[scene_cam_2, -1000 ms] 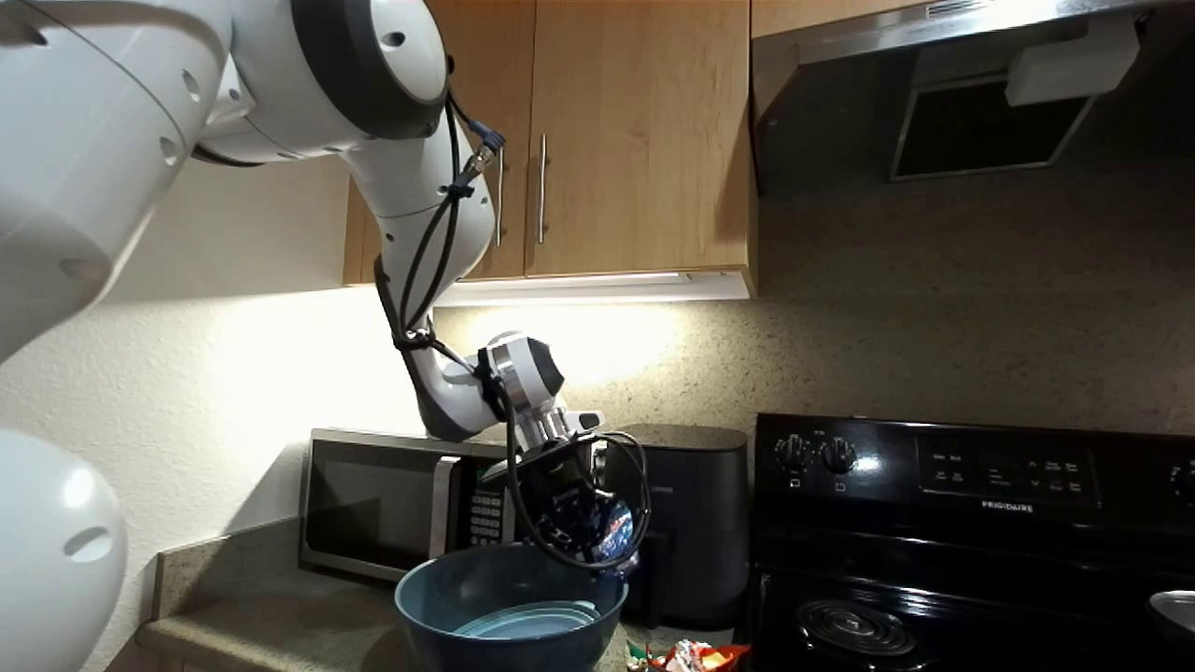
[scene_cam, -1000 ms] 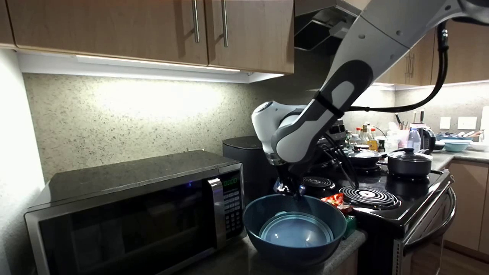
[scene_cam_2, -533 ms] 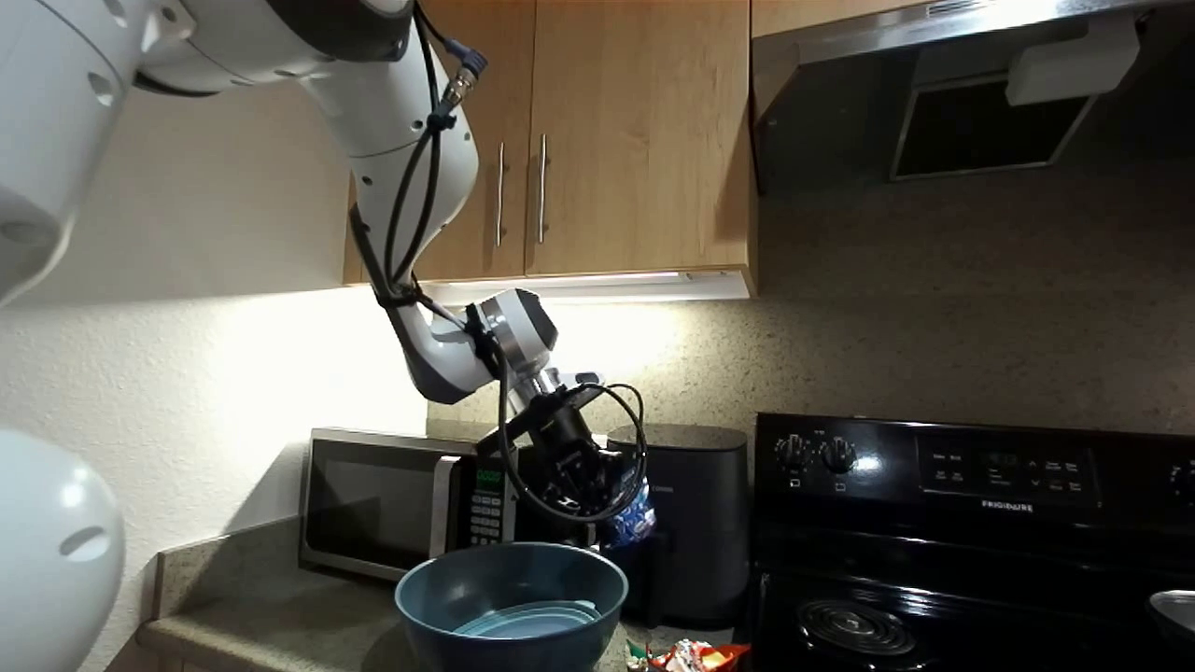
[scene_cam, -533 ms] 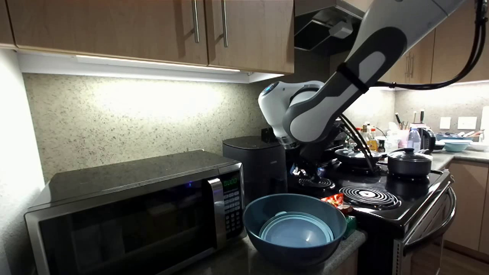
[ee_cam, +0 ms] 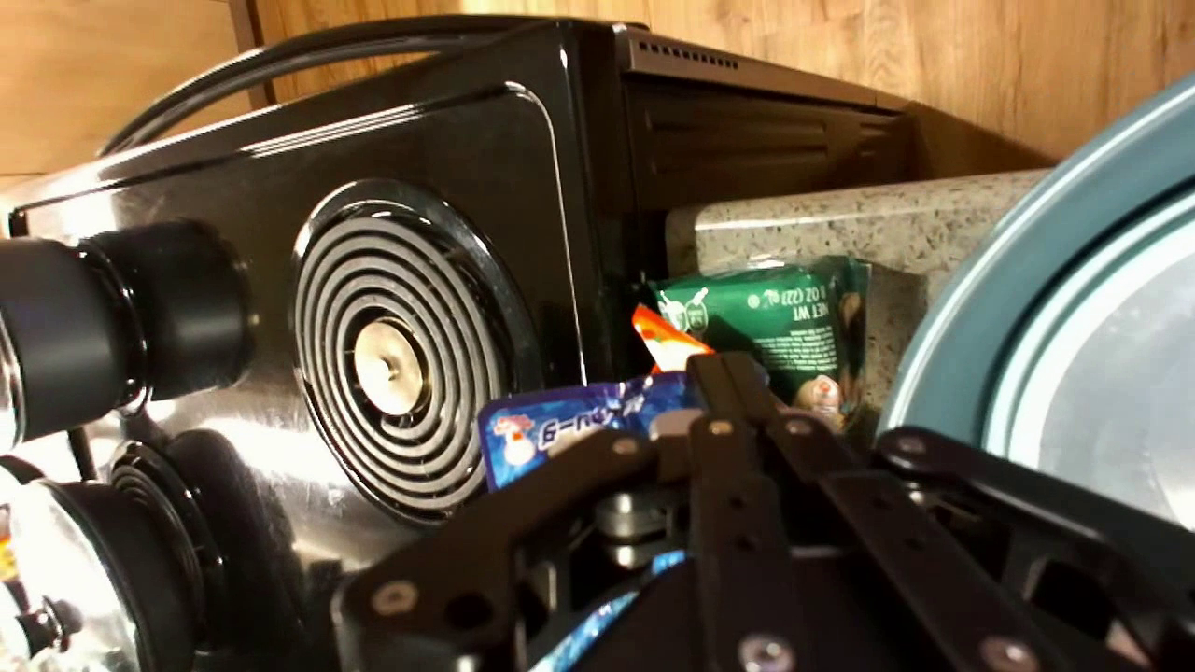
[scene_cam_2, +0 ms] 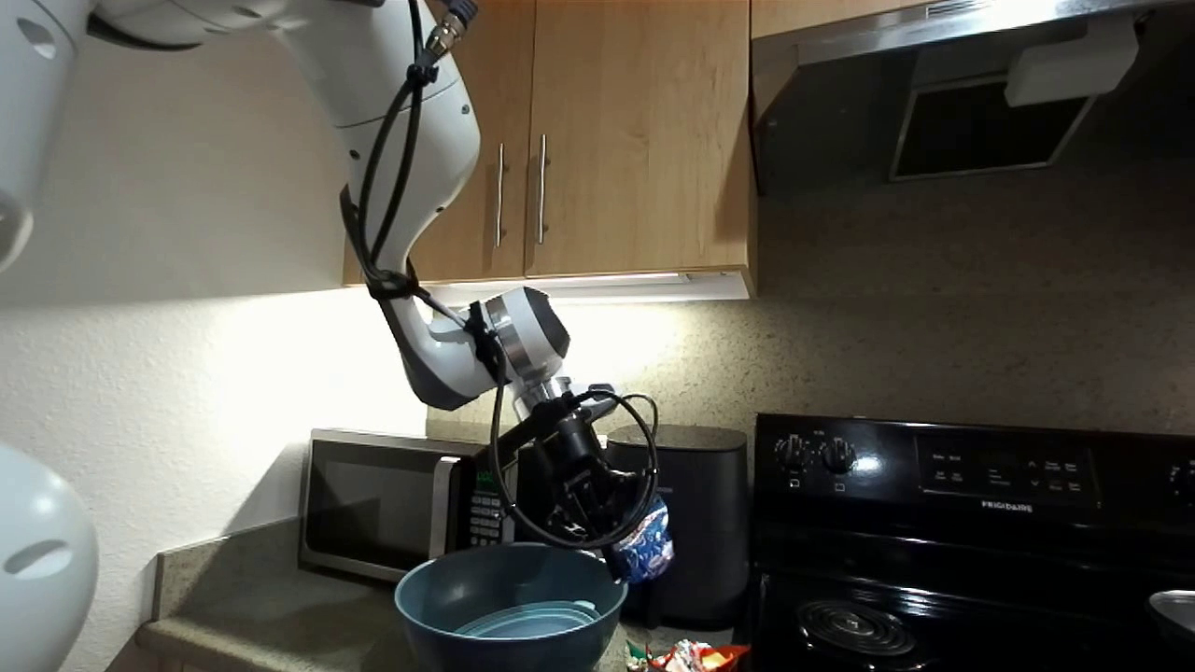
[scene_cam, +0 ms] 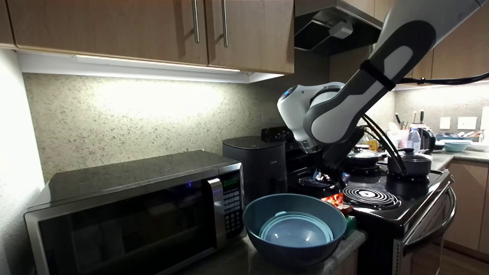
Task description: Remove the green, red and blue sachets from the bowl, respectively
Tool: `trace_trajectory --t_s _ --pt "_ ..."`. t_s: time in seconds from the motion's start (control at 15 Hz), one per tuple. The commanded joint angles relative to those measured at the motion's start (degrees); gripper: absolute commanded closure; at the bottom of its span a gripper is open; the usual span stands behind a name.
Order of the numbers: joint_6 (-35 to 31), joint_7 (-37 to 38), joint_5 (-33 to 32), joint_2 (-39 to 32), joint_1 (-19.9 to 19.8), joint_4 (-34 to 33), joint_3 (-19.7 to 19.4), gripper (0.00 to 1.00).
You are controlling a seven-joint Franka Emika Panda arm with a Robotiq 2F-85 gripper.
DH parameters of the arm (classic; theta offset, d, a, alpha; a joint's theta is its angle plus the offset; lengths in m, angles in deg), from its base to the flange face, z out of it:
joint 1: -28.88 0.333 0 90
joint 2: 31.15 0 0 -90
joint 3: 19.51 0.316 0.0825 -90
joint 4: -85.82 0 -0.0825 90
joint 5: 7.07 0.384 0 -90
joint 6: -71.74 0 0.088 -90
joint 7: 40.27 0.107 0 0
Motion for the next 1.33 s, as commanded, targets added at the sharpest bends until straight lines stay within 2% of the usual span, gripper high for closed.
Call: trace_trajectory --t_s 0.0,0.2,0.53,0.8,1.27 --pt "0.23 0.07 -0.04 0.06 -1.75 0.16 1.54 0.99" --pt "0.23 0.19 -0.04 0.07 -1.78 0.24 1.63 1.00" --pt "-4.64 -6.22 7.88 -5.28 -4.72 -1.52 0.39 1.00" --pt "-7.17 -6.04 7.81 -8.86 -5.65 -2.85 -0.53 1.00" --pt "-7.40 -6.27 8.83 -13.48 -5.61 -6.15 -1.42 1.00"
